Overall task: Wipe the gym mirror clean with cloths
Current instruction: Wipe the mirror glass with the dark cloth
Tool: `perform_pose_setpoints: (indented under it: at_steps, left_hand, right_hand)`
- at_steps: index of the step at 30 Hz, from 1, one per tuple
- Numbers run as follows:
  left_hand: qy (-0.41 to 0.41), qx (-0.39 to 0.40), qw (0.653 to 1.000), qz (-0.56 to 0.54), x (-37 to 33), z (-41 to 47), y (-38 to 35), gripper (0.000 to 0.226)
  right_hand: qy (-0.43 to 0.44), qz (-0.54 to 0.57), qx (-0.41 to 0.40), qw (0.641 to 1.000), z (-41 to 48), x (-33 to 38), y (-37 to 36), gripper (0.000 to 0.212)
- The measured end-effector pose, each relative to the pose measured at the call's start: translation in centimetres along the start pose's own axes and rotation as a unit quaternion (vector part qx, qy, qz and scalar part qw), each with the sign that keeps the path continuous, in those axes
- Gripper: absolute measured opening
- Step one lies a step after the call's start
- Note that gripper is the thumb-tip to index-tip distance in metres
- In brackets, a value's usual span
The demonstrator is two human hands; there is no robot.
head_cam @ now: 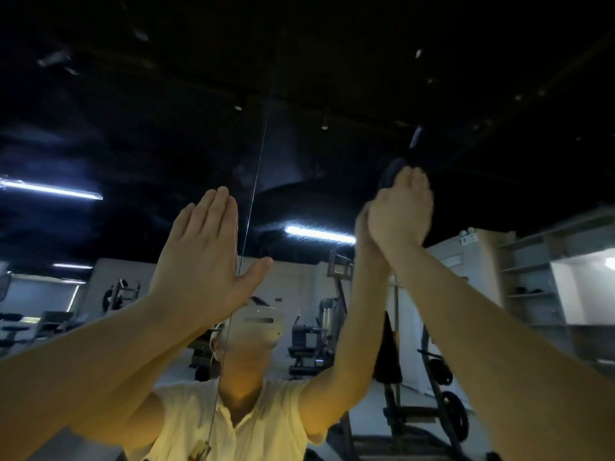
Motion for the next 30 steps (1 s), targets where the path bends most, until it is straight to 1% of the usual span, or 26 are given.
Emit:
perform_pose_setpoints:
  at_steps: [2, 3, 5, 7, 8, 9, 10, 11, 13, 14, 15, 16, 17, 18, 21, 22, 24, 25, 26, 27, 28, 30]
  left_hand:
    - [0.0, 0.002, 1.0, -0.003, -0.1, 0.1, 0.4, 0.106]
    - [-0.002, 0.001, 1.0, -0.006, -0.1, 0.2, 0.8, 0.106]
    - [-0.008, -0.013, 1.0, -0.02, 0.1, 0.5, 1.8, 0.098]
    - [-0.012, -0.023, 0.999, -0.019, 0.5, 1.1, 2.5, 0.083]
    - [-0.014, -0.025, 1.0, -0.011, 0.6, 1.5, 2.8, 0.078]
    - [-0.013, -0.027, 1.0, -0.005, 0.7, 1.9, 3.1, 0.076]
    - [-0.011, -0.03, 0.999, 0.005, 0.9, 2.2, 3.2, 0.078]
    - [-0.008, -0.031, 0.999, 0.017, 1.1, 2.5, 3.2, 0.083]
    - [-0.005, -0.029, 0.999, 0.033, 1.6, 3.2, 2.9, 0.096]
    - [-0.003, -0.028, 0.999, 0.033, 1.8, 3.5, 2.7, 0.102]
    - [-0.001, -0.025, 0.999, 0.028, 2.0, 3.7, 2.3, 0.105]
    - [0.0, -0.019, 1.0, 0.022, 2.0, 3.9, 1.9, 0.107]
    - [0.0, -0.014, 1.0, 0.02, 1.9, 4.0, 1.5, 0.107]
    - [0.0, -0.013, 1.0, 0.02, 1.8, 3.9, 1.3, 0.106]
    - [-0.002, -0.023, 1.0, 0.016, 1.4, 3.7, 1.2, 0.103]
    - [-0.002, -0.026, 1.0, 0.011, 1.5, 3.6, 1.2, 0.102]
    - [-0.004, -0.032, 0.999, -0.001, 1.5, 3.6, 1.3, 0.101]
    - [-0.005, -0.033, 0.999, -0.005, 1.6, 3.5, 1.3, 0.102]
    - [-0.005, -0.032, 0.999, -0.005, 1.6, 3.5, 1.3, 0.102]
    - [-0.004, -0.028, 1.0, -0.001, 1.6, 3.5, 1.2, 0.102]
    - [-0.004, -0.023, 1.0, 0.005, 1.7, 3.5, 1.1, 0.102]
    - [-0.003, -0.017, 1.0, 0.014, 1.7, 3.4, 1.0, 0.102]
  right_hand:
    - [0.104, 0.011, -0.009, 0.994, -2.8, 6.1, 0.3, 0.065]
    - [0.163, 0.039, 0.009, 0.986, -4.6, 9.1, 0.3, 0.067]
    - [0.277, 0.084, 0.069, 0.955, -7.9, 14.1, 0.2, 0.065]
    - [0.379, 0.08, 0.103, 0.916, -9.5, 16.6, 0.6, 0.061]
    - [0.413, 0.059, 0.107, 0.902, -9.2, 16.5, 0.6, 0.061]
    - [0.424, 0.039, 0.103, 0.899, -8.4, 15.6, 0.5, 0.061]
    - [0.408, 0.023, 0.09, 0.908, -6.9, 14.0, 0.3, 0.062]
    - [0.368, 0.012, 0.065, 0.928, -4.9, 12.0, 0.3, 0.062]
    - [0.229, 0.0, 0.007, 0.973, -0.3, 6.9, 0.7, 0.061]
    - [0.155, -0.004, -0.002, 0.988, 1.4, 4.7, 0.5, 0.06]
    - [0.097, -0.003, 0.002, 0.995, 2.4, 3.4, 0.3, 0.059]
    - [0.067, -0.001, 0.007, 0.998, 2.8, 3.2, 0.1, 0.059]
    - [0.063, 0.002, 0.009, 0.998, 2.6, 4.0, 0.1, 0.06]
    - [0.082, 0.002, 0.01, 0.997, 2.0, 5.5, 0.1, 0.061]
    - [0.2, 0.019, 0.017, 0.979, -1.4, 11.5, 0.3, 0.062]
    - [0.245, 0.039, 0.029, 0.968, -2.7, 13.5, 0.3, 0.061]
    - [0.353, 0.068, 0.067, 0.931, -5.4, 17.0, 0.1, 0.06]
    - [0.397, 0.063, 0.082, 0.912, -6.3, 17.8, -0.1, 0.06]
    - [0.422, 0.048, 0.085, 0.901, -6.3, 17.7, -0.2, 0.061]
    - [0.414, 0.035, 0.081, 0.906, -5.3, 16.9, -0.2, 0.062]
    - [0.379, 0.03, 0.073, 0.922, -3.5, 15.5, -0.1, 0.062]
    - [0.281, 0.031, 0.06, 0.957, 0.4, 11.5, 0.0, 0.061]
Point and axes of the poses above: each hand's wrist, its own z-axis towards the middle knuckle, its own y-axis out of the back of the hand, x = y × z, the point moved 9 cm from there along z, towards the middle knuckle, and after that the axes turned 8 degrees about -y, right-handed, at the moved point
